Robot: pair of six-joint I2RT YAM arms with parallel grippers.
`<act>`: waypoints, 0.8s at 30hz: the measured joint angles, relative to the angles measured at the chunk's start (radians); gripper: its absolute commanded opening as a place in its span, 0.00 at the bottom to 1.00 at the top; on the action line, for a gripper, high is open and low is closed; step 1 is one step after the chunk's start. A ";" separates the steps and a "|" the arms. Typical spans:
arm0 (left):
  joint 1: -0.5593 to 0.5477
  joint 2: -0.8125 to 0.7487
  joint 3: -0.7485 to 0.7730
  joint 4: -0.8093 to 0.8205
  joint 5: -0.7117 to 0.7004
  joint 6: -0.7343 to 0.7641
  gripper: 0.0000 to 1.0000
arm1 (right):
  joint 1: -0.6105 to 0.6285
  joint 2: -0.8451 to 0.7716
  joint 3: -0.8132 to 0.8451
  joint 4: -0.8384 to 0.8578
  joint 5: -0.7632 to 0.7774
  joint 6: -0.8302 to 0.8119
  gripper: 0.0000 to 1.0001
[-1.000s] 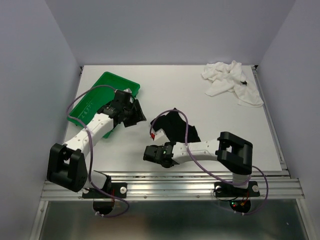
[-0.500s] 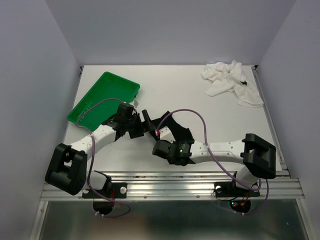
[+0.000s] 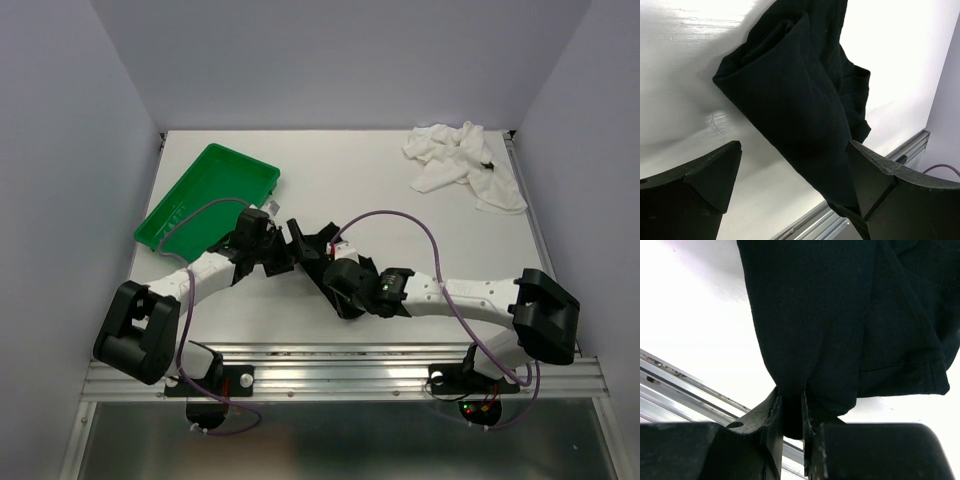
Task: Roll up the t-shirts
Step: Roll the T-shirt to the center of the board.
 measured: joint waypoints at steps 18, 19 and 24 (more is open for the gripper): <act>-0.008 0.121 0.018 0.057 -0.015 -0.026 0.98 | -0.011 -0.008 -0.011 0.018 -0.042 0.002 0.01; -0.009 0.140 0.026 0.064 -0.014 -0.026 0.98 | -0.011 -0.010 -0.011 0.018 -0.043 0.003 0.01; -0.022 0.224 0.079 0.090 -0.010 -0.033 0.81 | -0.011 -0.012 -0.012 0.018 -0.045 0.005 0.01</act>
